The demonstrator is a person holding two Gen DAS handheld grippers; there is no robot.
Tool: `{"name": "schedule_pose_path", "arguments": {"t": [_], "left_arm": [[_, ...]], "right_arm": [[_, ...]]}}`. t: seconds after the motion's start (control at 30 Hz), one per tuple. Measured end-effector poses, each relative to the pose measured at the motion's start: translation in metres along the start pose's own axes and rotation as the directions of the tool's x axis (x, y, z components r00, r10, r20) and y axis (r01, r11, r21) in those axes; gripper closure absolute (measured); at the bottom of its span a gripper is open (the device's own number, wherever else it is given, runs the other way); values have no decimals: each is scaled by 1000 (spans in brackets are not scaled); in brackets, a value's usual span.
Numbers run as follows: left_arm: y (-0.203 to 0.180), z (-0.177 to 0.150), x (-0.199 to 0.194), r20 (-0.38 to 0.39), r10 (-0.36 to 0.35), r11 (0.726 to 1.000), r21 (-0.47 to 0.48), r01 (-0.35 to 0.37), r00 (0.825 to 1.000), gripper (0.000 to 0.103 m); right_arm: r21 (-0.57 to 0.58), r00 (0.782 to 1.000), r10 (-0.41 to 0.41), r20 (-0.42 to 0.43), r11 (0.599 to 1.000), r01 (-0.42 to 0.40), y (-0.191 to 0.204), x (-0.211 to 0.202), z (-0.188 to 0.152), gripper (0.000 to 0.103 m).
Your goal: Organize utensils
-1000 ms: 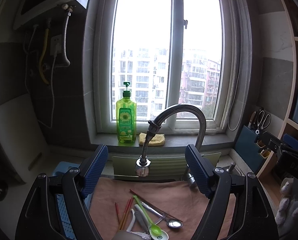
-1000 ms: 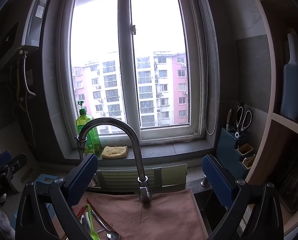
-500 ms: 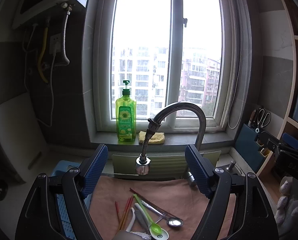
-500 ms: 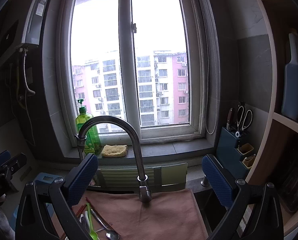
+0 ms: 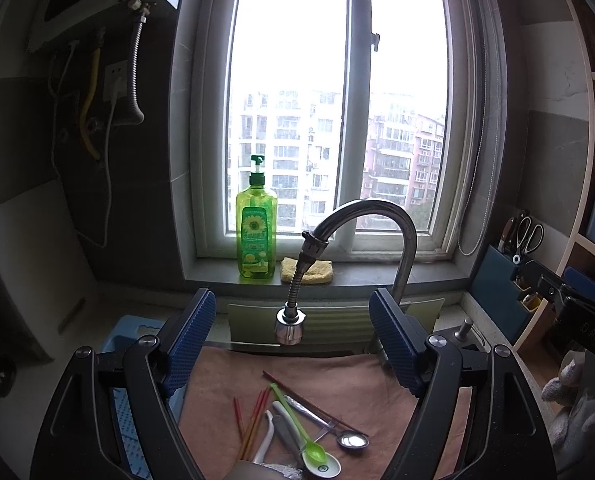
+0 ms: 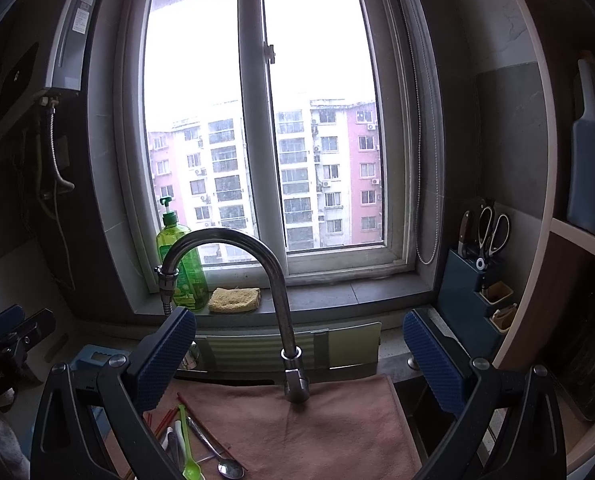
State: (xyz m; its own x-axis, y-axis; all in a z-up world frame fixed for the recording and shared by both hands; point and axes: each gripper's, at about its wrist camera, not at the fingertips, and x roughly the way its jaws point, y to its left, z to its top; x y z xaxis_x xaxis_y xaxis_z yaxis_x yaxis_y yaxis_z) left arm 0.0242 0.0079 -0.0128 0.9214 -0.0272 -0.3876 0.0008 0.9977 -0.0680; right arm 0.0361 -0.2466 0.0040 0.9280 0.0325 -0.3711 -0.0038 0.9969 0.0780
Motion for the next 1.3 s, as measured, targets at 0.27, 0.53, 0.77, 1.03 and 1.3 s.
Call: {"name": "schedule_pose_path", "arguments": {"t": [0.27,0.53,0.77,1.03,1.3], "left_arm": [[43,-9,1,-31,108,993,-35,-109,994,24],[96,-44,5,-160,213,971,-73,-227,964,24],[114,-69,5,-240,245,960,-77,-270,939,24],[114,-85,17,-292,215,968,-62,-243,932,24],[106,-109,40,-380,171,982,-3,-186,909,24]], "right_arm": [[1,999,20,-36,1000,-20,-3,10,-5,1],[-7,995,23,-99,1000,-24,-1,28,-18,1],[-32,984,30,-177,999,-36,7,46,-32,1],[-5,950,86,-299,996,-92,11,72,-55,1],[15,899,229,-372,970,-241,30,87,-70,1]]}}
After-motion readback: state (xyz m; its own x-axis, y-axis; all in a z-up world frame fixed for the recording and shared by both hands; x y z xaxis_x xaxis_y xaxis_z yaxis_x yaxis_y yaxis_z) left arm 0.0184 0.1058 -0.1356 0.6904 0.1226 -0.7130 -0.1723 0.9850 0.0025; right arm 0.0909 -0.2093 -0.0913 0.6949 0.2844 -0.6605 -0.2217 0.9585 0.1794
